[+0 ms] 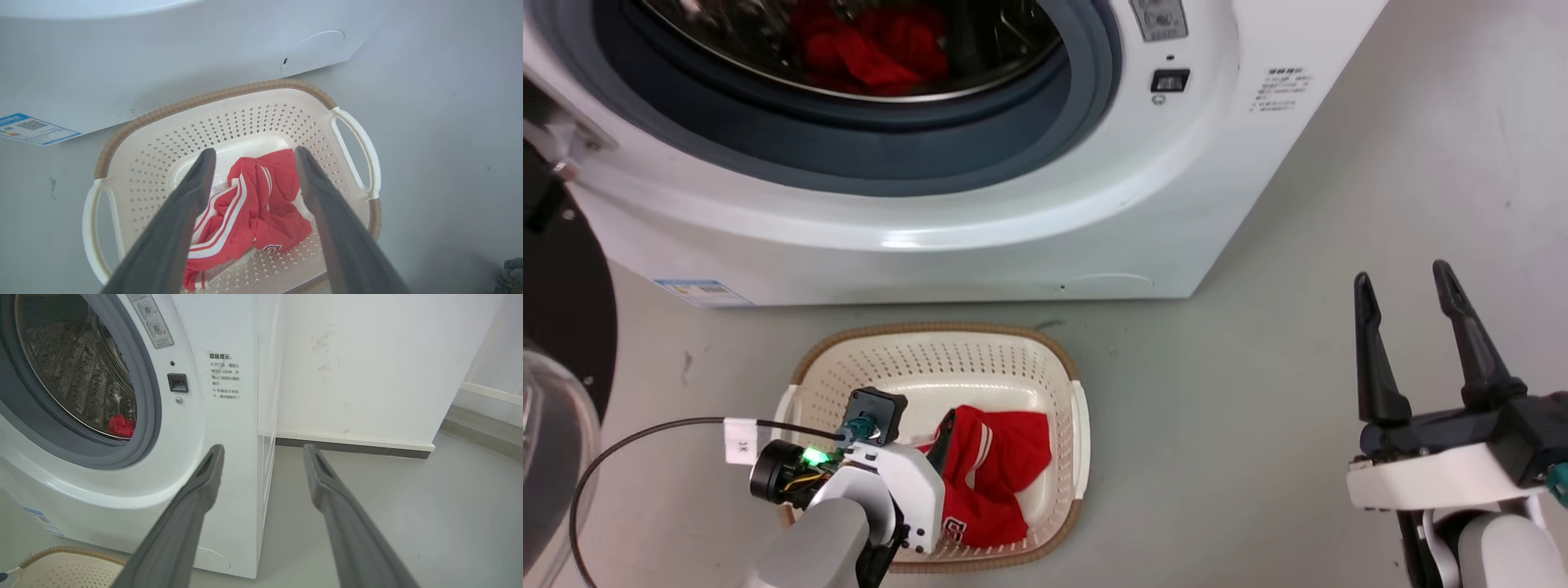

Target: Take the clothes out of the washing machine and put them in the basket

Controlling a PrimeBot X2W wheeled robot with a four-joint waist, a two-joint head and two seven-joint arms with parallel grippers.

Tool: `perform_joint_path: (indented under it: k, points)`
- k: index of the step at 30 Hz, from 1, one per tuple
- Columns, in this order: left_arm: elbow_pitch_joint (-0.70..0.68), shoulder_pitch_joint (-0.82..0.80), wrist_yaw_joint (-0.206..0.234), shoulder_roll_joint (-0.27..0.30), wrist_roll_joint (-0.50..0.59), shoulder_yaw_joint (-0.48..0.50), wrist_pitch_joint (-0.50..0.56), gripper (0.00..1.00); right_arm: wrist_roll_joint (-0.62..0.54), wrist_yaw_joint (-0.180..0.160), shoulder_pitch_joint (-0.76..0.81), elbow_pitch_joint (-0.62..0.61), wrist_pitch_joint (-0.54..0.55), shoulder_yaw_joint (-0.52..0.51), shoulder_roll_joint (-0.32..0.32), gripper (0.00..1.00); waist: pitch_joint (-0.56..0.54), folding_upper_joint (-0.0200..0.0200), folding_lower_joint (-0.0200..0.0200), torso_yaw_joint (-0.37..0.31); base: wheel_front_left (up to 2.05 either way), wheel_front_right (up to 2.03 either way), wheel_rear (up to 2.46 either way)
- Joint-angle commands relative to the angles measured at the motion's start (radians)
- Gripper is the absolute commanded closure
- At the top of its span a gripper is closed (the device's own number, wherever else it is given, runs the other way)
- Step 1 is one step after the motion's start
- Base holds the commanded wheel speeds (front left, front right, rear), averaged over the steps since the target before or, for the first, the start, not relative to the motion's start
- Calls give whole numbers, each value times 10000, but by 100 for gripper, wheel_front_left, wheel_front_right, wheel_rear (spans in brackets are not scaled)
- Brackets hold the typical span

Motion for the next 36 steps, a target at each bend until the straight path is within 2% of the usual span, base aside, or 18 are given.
perform_joint_path:
  k: [1, 11, 16, 20, 28, 36]
  points:
    - [-320, 174, 108, 54, 114, 215, -22, 0, -27, -7, 160, 32, -24, 18, 14, 0, -366, -1, 2, 137, 0, 0, 0]
    - [-3226, 1267, 881, 527, 1188, 2441, -25, 0, 67, -7, 540, 121, -24, 146, 14, 0, -1048, -1, 2, 128, 0, 0, 0]
    - [-4176, 1356, 926, 555, 1701, 3280, -25, 0, 116, -7, 503, 120, -24, 218, 12, 0, -1133, -1, 2, 11, 0, 0, 0]
    - [-4468, 942, 793, 570, 1910, 3790, -25, 0, 160, -7, 389, 66, -24, 237, 14, 0, -1022, -1, 2, -138, 0, 0, 0]
    - [-3957, -615, 501, 679, 2192, 4117, 2, 0, 210, -7, 135, -31, -24, 243, 14, 0, -446, -1, 2, -373, 0, 0, 0]
    - [-2415, -3835, 163, 949, 2537, 3971, 992, 0, 365, -7, -564, -184, -24, 289, 14, 0, 914, -1, 2, -835, 0, 0, 0]
